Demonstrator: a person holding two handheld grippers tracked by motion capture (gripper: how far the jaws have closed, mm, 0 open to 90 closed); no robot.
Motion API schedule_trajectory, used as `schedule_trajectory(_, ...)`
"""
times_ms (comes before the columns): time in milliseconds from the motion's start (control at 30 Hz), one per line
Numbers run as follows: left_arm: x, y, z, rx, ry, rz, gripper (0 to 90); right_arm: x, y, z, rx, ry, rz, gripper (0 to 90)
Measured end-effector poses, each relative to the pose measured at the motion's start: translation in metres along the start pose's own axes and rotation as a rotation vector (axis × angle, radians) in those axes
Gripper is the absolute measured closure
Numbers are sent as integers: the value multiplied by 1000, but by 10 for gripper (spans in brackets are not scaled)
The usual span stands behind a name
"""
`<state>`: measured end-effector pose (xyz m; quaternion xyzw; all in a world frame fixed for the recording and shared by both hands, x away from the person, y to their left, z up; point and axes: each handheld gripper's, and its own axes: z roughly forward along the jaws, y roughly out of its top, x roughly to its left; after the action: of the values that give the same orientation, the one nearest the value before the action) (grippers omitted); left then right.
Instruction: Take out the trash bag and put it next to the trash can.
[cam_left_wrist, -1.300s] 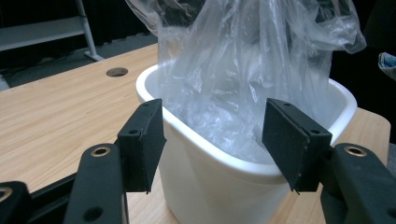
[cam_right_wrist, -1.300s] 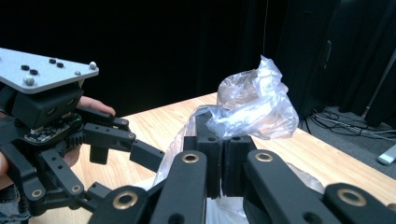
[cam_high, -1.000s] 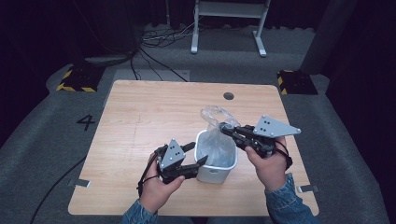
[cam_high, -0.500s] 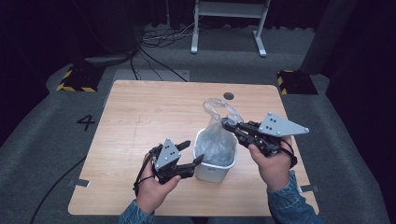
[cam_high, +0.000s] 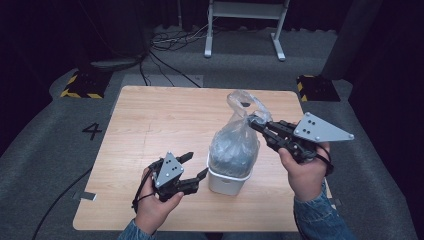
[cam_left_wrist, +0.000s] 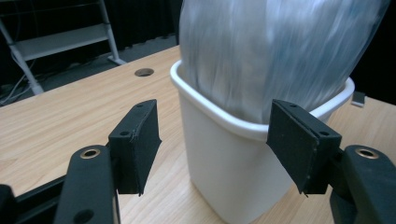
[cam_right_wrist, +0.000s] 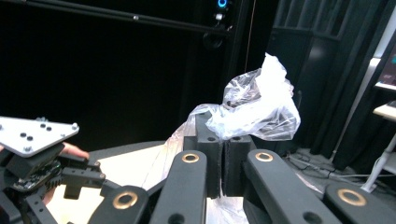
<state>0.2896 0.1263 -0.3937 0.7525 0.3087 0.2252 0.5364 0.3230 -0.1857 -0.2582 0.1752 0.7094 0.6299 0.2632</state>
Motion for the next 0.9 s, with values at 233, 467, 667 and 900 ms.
schedule_trajectory(233, 12, -9, -13, 21, 45, -5, 330, -3, 14, -16, -31, -44, -29, 887)
schedule_trajectory(467, 28, -18, -25, 57, 61, -8, 320, -11, 29, -37, -41, -95, -68, 887)
schedule_trajectory(667, 39, -28, -29, 103, 74, -8, 308, -21, 34, -53, -13, -148, -106, 886)
schedule_trajectory(900, 42, -32, -28, 123, 81, -12, 302, -41, 14, -68, 61, -207, -75, 886)
